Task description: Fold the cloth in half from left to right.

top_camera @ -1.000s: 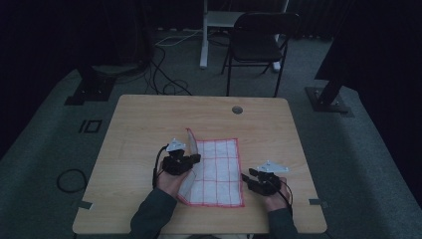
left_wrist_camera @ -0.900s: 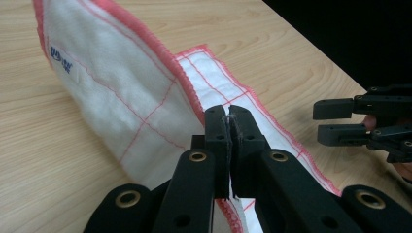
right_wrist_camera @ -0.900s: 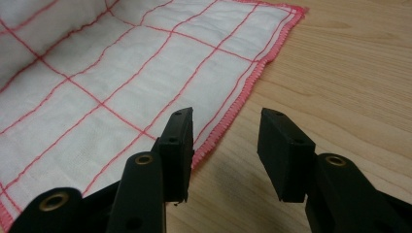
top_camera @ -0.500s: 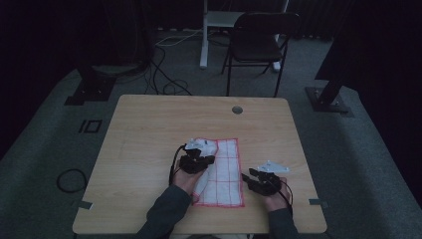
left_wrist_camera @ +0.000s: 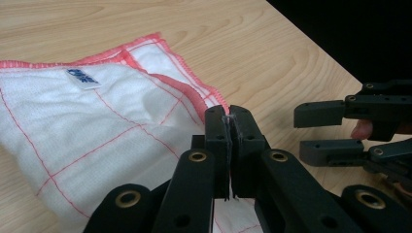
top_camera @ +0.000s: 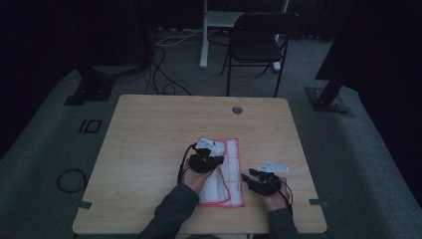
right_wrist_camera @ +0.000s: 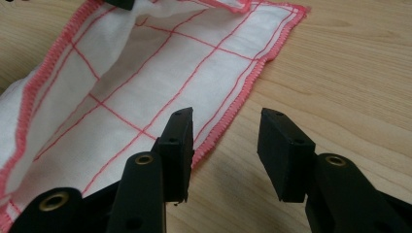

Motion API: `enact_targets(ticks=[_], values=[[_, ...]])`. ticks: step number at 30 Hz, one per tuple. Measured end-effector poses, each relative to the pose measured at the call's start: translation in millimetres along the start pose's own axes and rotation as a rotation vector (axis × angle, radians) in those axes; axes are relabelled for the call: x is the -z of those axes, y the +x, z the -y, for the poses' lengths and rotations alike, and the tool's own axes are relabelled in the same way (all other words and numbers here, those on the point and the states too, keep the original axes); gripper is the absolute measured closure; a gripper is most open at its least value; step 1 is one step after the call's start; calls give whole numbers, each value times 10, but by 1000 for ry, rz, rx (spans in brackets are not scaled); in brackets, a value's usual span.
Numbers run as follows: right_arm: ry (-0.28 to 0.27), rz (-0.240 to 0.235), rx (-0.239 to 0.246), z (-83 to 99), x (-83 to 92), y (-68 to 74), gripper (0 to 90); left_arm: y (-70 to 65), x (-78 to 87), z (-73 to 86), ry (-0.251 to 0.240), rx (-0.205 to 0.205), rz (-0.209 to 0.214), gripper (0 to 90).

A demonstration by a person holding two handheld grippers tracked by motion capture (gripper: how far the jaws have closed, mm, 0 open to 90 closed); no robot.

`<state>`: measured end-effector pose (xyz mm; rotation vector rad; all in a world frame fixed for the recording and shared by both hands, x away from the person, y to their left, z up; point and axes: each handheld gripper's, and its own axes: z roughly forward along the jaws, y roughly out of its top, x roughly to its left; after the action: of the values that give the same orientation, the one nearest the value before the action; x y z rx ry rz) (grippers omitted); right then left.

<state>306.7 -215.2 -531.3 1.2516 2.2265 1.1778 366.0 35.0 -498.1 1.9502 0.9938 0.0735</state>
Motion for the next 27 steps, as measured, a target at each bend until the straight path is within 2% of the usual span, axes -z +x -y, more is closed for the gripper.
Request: enact_targets(ticks=[6,9,22,27], values=[[-1,0,-1,0,0,-2,570,-48,-85,-27,2,-1,7,884],[-2,1,-2,0,4,-7,570,-92,-132,-38,5,-15,22,884],[0,8,-3,3,5,-24,570,-206,-308,-59,12,-6,37,884],[0,11,-5,3,5,-27,569,-259,-384,-48,26,-14,40,883]])
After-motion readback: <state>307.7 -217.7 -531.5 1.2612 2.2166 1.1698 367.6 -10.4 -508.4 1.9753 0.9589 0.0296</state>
